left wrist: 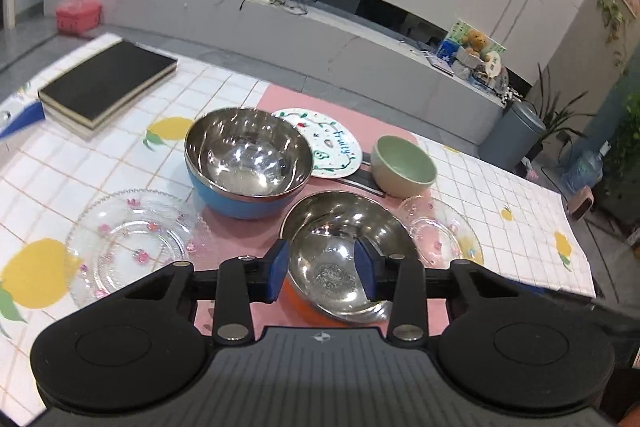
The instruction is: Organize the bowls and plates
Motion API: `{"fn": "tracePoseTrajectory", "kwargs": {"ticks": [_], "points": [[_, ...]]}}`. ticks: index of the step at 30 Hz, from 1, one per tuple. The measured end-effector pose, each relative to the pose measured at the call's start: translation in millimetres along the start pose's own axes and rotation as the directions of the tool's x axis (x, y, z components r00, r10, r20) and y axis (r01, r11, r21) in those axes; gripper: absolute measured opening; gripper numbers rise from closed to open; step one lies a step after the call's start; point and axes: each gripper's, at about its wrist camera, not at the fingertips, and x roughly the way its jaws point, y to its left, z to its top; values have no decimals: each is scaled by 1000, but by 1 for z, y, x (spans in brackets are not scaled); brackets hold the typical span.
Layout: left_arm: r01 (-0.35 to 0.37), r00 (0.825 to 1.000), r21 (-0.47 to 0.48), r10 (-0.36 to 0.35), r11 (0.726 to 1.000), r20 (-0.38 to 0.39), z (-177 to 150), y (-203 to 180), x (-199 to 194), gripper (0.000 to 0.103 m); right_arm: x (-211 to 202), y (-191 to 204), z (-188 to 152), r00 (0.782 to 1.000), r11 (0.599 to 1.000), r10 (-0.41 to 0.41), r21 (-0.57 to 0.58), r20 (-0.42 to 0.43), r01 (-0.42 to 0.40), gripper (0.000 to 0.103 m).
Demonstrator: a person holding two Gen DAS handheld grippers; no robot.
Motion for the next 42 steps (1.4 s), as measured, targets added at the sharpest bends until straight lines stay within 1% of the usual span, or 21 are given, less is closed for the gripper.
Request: {"fn": "tracePoseTrajectory", "kwargs": {"ticks": [1,2,4,8,10,12,15,16,18,20,21,24,27,31,38,42], "points": [[-2,1000,-13,1,1000,-6,1,3,5,45,5,1,1,1000,1000,0,1,-11,0,50],[-7,1000,-22,7,1000,-12,1,4,9,45,10,1,2,1000,1000,0,6,-23,0,48],[-17,1000,-35,17,999,-23,2,8,16,45,21,1,2,999,1000,0,16,-50,1,47],[-18,999,-65,15,998,-52,3,14,29,45,39,0,2,996,999,3,36,-92,0,40],[-28,998,-70,23,997,-64,2,16,35,43,45,0,3,995,999,3,46,-104,2,37],[-37,997,-70,31,997,-76,2,16,40,37,51,-1,4,993,998,4,57,-118,3,35],[-35,996,-77,28,996,-90,2,17,45,30,59,-2,5,990,997,12,75,-140,-2,26],[-38,995,-77,30,996,-91,2,18,46,29,60,-2,6,989,997,16,81,-148,-4,21],[-45,995,-71,38,996,-93,2,17,47,19,63,-4,6,988,996,31,92,-154,-17,18],[-59,994,-62,54,996,-92,2,17,47,13,64,-4,7,986,994,43,101,-159,-27,14],[-64,994,-56,58,996,-94,2,16,47,10,65,-4,7,986,994,42,104,-160,-25,14],[-67,993,-42,63,997,-95,2,15,46,6,65,-4,8,986,994,36,112,-164,-17,13],[-63,994,-39,60,997,-89,2,12,42,6,59,-5,8,985,993,32,117,-167,-12,12],[-59,995,-31,56,998,-79,-2,9,26,6,43,-4,5,985,993,41,116,-168,-22,12],[-54,993,-85,45,995,-110,-16,18,-13,6,1,2,-12,981,990,93,122,-170,-73,13],[-60,993,-94,50,994,-109,-26,26,-35,6,-16,6,-27,969,982,147,145,-199,-119,13]]}}
